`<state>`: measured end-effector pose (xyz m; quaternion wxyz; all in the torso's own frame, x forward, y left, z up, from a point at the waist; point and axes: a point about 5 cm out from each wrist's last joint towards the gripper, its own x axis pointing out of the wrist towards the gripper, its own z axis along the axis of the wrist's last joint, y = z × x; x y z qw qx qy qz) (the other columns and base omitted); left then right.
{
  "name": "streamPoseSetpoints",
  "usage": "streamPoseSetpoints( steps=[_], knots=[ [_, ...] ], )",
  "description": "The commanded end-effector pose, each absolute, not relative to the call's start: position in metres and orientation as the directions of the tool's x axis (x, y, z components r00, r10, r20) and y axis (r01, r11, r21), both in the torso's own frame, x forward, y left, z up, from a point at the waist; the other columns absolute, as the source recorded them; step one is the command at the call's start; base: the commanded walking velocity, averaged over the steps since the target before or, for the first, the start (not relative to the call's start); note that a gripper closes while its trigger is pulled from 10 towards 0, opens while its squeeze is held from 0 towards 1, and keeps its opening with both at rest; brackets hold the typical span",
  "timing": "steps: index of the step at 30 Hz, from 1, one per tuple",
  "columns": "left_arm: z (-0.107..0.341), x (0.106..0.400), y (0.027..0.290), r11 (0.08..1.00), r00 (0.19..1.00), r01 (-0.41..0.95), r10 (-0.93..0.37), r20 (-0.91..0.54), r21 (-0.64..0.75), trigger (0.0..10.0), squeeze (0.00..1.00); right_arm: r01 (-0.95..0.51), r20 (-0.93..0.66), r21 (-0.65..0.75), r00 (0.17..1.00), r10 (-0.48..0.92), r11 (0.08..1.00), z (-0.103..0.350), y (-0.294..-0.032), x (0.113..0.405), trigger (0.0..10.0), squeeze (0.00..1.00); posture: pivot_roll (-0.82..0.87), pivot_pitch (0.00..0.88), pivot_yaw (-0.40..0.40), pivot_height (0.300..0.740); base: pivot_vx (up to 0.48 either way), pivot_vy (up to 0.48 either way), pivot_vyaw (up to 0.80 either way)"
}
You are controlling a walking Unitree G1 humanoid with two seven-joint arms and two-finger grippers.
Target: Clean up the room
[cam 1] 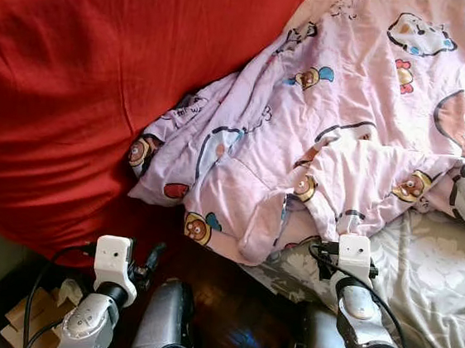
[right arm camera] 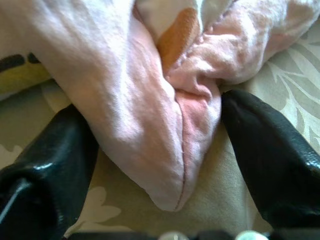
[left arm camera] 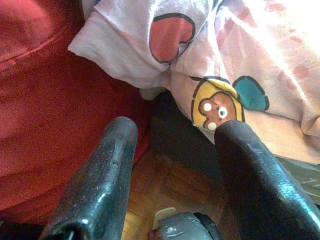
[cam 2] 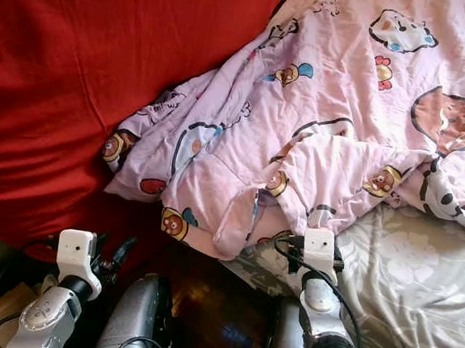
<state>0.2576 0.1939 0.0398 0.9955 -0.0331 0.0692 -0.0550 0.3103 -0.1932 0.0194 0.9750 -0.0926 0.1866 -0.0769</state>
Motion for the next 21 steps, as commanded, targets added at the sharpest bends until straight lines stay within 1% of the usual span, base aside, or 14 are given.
streamPoseSetpoints(
  steps=[1, 11, 21],
  knots=[
    [0.0352, 0.2514, 0.2003, 0.994, 0.981, 0.089, -0.098, -0.165, -0.064, 10.0, 0.0, 0.098, -0.38, -0.211, 0.908, -0.174, 0.973, 0.0125, -0.1899, 0.3055, 0.0, 0.0, 0.11, 0.294, 0.098, 0.598, 0.0, 0.0, 0.0],
    [0.0348, 0.2509, 0.2008, 0.995, 0.982, 0.077, -0.087, -0.169, -0.065, 10.0, 0.0, 0.065, -0.386, -0.215, 0.911, -0.146, 0.974, 0.0098, -0.1845, 0.3035, 0.0, 0.0, 0.11, 0.295, 0.097, 0.598, 0.0, 0.0, 0.0],
    [0.035, 0.2484, 0.2038, 0.996, 0.983, 0.068, -0.077, -0.169, -0.061, 10.0, 0.0, 0.066, -0.385, -0.216, 0.911, -0.147, 0.974, 0.0102, -0.1847, 0.3039, 0.0, 0.0, 0.11, 0.293, 0.097, 0.598, 0.0, 0.0, 0.0]
  ],
)
